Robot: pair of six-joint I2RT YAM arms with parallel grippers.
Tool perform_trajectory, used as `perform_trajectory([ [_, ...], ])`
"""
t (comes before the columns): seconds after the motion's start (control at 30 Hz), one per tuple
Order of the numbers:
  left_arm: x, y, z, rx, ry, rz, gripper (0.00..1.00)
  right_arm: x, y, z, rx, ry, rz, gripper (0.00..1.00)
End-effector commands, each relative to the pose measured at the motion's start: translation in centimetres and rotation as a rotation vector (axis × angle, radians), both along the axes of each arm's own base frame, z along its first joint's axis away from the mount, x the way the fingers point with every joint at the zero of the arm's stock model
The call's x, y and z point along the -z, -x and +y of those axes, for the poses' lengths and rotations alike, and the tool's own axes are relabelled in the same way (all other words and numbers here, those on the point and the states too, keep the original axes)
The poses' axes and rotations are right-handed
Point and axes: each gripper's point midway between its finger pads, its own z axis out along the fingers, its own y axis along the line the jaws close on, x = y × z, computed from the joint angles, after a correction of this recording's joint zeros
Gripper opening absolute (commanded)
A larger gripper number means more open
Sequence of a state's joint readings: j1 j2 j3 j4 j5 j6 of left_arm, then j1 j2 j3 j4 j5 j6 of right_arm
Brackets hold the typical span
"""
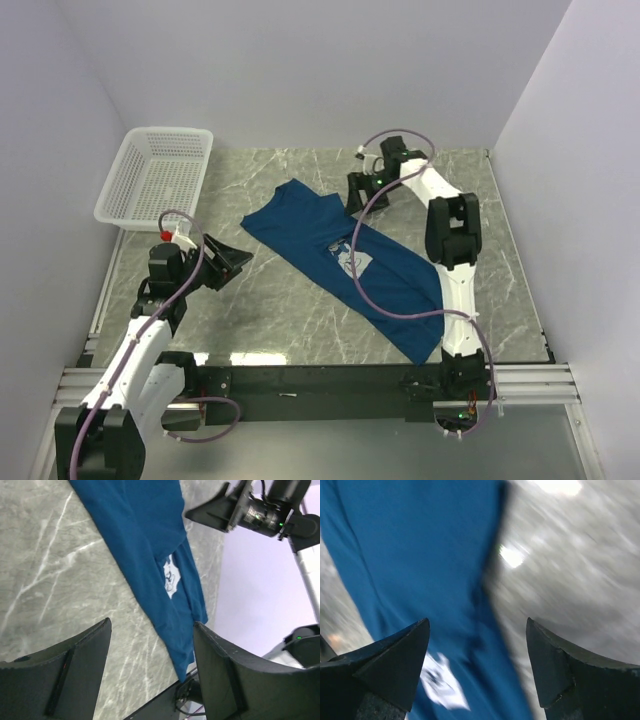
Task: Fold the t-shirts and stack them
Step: Fold the tshirt
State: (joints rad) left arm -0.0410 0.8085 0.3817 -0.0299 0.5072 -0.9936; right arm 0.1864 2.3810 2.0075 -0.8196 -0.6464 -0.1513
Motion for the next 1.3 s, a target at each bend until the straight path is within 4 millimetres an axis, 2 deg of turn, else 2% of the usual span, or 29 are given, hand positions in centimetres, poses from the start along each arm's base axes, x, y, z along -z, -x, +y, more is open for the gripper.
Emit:
perform_trajectory([
  [0.0, -0.1, 0.6, -0.1, -0.019, 0.039, -0.001, 0.71, -0.8, -2.5, 2.6, 0.151, -0.023, 0.016, 0.84],
  [0.03, -0.2, 0.6, -0.1, -0.025, 0.051, 0.002, 0.72, 0.3, -2.2, 3.3, 0.142, -0.026, 0.043, 0.84],
  [0.07, -0.2, 0.7, -0.1, -0.028, 0.054, 0.0, 0.71, 0.0, -2.4, 3.8, 0.133, -0.039, 0.042, 0.84],
  [0.1, -0.3, 0.6, -0.1, -0.03, 0.055, -0.002, 0.71, 1.0, -1.7, 4.7, 0.12, -0.038, 0.081, 0.82],
  [0.17, -0.5, 0.6, -0.1, -0.03, 0.05, -0.003, 0.72, 1.5, -1.4, 5.4, 0.108, -0.033, 0.092, 0.76],
  [0.27, -0.3, 0.5, -0.1, -0.023, 0.043, 0.002, 0.72, 2.7, -0.9, 5.9, 0.108, -0.024, 0.117, 0.59],
  [0.3, -0.3, 0.4, -0.1, -0.023, 0.041, 0.004, 0.72, 2.8, -0.8, 5.9, 0.11, -0.018, 0.119, 0.48],
  [0.37, -0.1, 0.4, -0.2, -0.02, 0.046, 0.008, 0.71, 3.2, -1.1, 5.4, 0.129, 0.012, 0.109, 0.37],
  [0.47, 0.0, 0.5, -0.2, -0.018, 0.051, 0.007, 0.71, 2.8, -2.0, 4.5, 0.159, 0.018, 0.081, 0.16],
  [0.5, 0.0, 0.5, -0.2, -0.02, 0.05, 0.009, 0.71, 2.1, -2.6, 4.3, 0.171, 0.004, 0.066, 0.05],
  [0.53, 0.2, 0.5, -0.2, -0.02, 0.05, 0.013, 0.71, 1.8, -3.1, 3.5, 0.192, -0.008, 0.063, 0.0],
  [0.63, 0.1, 0.3, -0.3, -0.012, 0.057, 0.0, 0.71, 0.3, -5.3, 1.7, 0.273, -0.039, 0.026, 0.0],
  [0.67, 0.1, 0.2, -0.4, -0.007, 0.06, 0.0, 0.71, 0.3, -6.3, -0.5, 0.332, -0.03, 0.016, 0.0],
  [0.73, 0.3, 0.0, -0.6, 0.002, 0.062, 0.007, 0.71, -0.5, -7.6, -2.7, 0.431, -0.063, 0.023, 0.0],
  [0.77, 0.4, -0.2, -0.7, 0.006, 0.064, 0.01, 0.71, -0.6, -8.4, -4.9, 0.499, -0.065, 0.029, 0.0],
  [0.83, 0.9, -0.4, -1.1, 0.027, 0.074, 0.041, 0.71, -1.1, -8.7, -7.2, 0.561, -0.048, 0.027, 0.0],
  [0.87, 0.5, -0.8, -1.4, 0.037, 0.075, 0.026, 0.71, -0.8, -8.4, -8.1, 0.584, -0.042, 0.042, 0.0],
  [0.9, 1.0, -1.2, -1.6, 0.034, 0.065, 0.047, 0.71, -1.5, -8.7, -9.5, 0.611, -0.029, 0.02, 0.04],
  [0.93, 1.1, -1.2, -2.5, 0.062, 0.059, 0.05, 0.71, -1.4, -8.3, -9.9, 0.613, -0.013, 0.019, 0.14],
  [0.97, 0.3, -1.9, -3.1, 0.074, 0.054, 0.026, 0.71, -1.5, -8.2, -10.3, 0.596, 0.009, -0.001, 0.23],
  [1.0, 1.6, -2.0, -4.4, 0.101, 0.034, 0.073, 0.71, -2.5, -8.0, -10.5, 0.588, 0.021, -0.026, 0.4],
  [1.03, 1.8, -2.3, -5.3, 0.118, 0.028, 0.085, 0.71, -2.7, -8.0, -12.4, 0.609, 0.045, -0.038, 0.47],
  [1.07, 0.8, -3.3, -6.4, 0.136, 0.028, 0.068, 0.71, -3.1, -7.7, -13.1, 0.591, 0.072, -0.06, 0.51],
  [1.1, 2.5, -3.3, -8.3, 0.182, 0.012, 0.119, 0.7, -4.8, -7.7, -13.8, 0.592, 0.082, -0.109, 0.59],
  [1.13, 1.7, -4.7, -9.3, 0.171, 0.006, 0.105, 0.69, -4.5, -6.8, -15.0, 0.596, 0.111, -0.107, 0.62],
  [1.17, 3.7, -5.2, -10.2, 0.176, -0.01, 0.163, 0.69, -5.0, -6.3, -15.9, 0.555, 0.139, -0.149, 0.66],
  [1.2, 4.0, -5.3, -11.9, 0.209, -0.014, 0.166, 0.68, -7.6, -5.9, -16.5, 0.542, 0.146, -0.22, 0.72],
  [1.23, 3.0, -6.9, -13.2, 0.204, -0.011, 0.147, 0.66, -6.8, -4.1, -17.0, 0.519, 0.15, -0.198, 0.75],
  [1.27, 3.6, -7.4, -14.2, 0.211, -0.022, 0.169, 0.66, -7.3, -3.0, -17.4, 0.418, 0.17, -0.262, 0.78],
])
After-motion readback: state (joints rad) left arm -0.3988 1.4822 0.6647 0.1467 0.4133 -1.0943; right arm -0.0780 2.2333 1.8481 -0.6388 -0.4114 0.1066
